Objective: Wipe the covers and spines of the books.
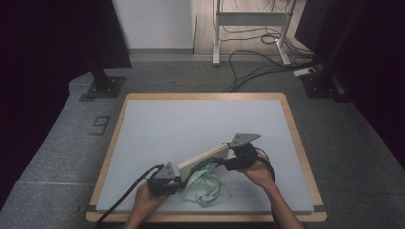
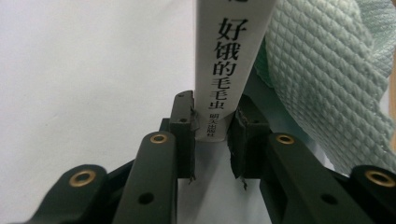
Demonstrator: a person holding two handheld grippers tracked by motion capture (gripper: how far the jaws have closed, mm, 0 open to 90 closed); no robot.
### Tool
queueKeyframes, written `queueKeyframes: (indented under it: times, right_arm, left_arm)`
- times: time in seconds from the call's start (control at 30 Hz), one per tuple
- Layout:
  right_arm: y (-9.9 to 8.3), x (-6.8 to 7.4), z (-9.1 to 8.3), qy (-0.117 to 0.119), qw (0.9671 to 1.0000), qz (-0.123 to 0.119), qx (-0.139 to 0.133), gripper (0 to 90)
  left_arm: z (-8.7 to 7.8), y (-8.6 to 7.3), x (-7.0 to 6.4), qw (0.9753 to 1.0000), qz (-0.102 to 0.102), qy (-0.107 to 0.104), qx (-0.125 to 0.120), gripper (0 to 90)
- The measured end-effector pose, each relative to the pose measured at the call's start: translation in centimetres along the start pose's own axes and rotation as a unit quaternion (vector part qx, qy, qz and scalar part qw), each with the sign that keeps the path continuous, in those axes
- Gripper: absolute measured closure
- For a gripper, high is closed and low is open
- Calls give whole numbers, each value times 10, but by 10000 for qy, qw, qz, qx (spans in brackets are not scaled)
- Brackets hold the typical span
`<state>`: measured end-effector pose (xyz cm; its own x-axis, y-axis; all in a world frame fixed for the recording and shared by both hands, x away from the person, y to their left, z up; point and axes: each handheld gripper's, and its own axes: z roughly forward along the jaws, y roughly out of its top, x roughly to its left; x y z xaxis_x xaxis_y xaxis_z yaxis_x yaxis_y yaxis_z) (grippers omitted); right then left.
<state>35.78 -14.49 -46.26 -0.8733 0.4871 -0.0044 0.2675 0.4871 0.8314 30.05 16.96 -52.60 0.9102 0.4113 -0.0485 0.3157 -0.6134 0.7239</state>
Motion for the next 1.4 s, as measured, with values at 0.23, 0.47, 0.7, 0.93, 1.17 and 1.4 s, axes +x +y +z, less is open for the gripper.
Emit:
queueKeyframes:
  times: [0.23,0.47,0.7,0.93,1.17,1.4]
  right_arm:
    - [0,-1,0,-70,9999,75,-23,366]
    - [2,-2,2,-95,9999,95,-38,365]
    - [2,-3,3,-101,9999,78,-27,356]
    - [4,-2,4,-126,9999,63,10,349]
    - [4,-2,5,-127,9999,68,-7,346]
    - [5,-3,6,-136,9999,100,7,343]
  left_arm:
    - [-2,-1,5,9996,-276,39,-9,458]
    - [-32,-16,1,9977,-625,97,-231,375]
    - [-53,-8,-22,9988,-334,-79,-362,341]
    - [-52,17,-48,9988,124,-260,-385,335]
    - [-37,42,-59,9976,374,-394,-438,320]
    - [2,44,-55,9970,355,-672,-139,310]
